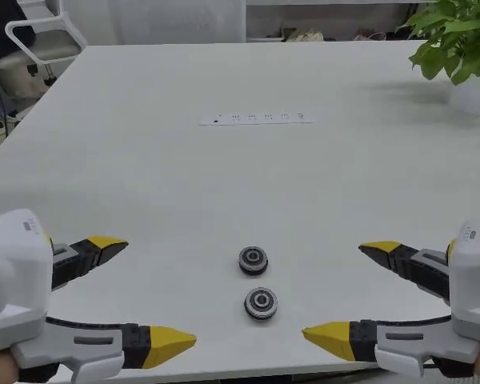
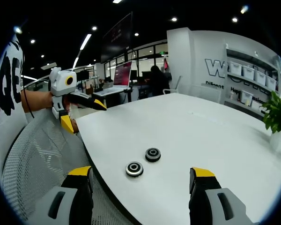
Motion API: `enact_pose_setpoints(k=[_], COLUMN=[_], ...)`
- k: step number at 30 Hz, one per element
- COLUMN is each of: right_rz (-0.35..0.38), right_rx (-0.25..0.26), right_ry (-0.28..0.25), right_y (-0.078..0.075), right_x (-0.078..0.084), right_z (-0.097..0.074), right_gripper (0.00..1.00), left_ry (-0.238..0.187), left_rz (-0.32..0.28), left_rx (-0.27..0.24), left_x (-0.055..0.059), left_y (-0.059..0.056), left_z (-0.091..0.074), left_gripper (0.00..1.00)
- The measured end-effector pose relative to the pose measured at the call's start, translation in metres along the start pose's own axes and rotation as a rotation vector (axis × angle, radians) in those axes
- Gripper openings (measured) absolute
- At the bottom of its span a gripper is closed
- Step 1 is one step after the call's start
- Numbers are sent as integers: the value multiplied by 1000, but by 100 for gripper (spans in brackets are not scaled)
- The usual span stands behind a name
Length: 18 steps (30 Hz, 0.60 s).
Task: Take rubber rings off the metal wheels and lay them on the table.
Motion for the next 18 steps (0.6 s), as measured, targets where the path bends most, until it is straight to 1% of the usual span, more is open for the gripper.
enact_pose_setpoints(k=[18], right_rz=[-1], right_rx=[0], right_ry=[2], right_y=[0], right_x=[1], right_z=[0], right_gripper=[83], left_ry=[7], left_rz=[8], left_rx=[-4], left_x=[2], left_y=[0], left_z=[0], left_gripper=[85])
Point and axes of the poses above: the centre of the closed fingertips' face, and the gripper's own axes: z roughly forward along the fingers, y roughly to its left, x roughly out of its underside, the point moved 4 cm from there along -z, roughly backward along the fingers, and after that the axes turned 1 degree about -y, right-handed, at the moved point
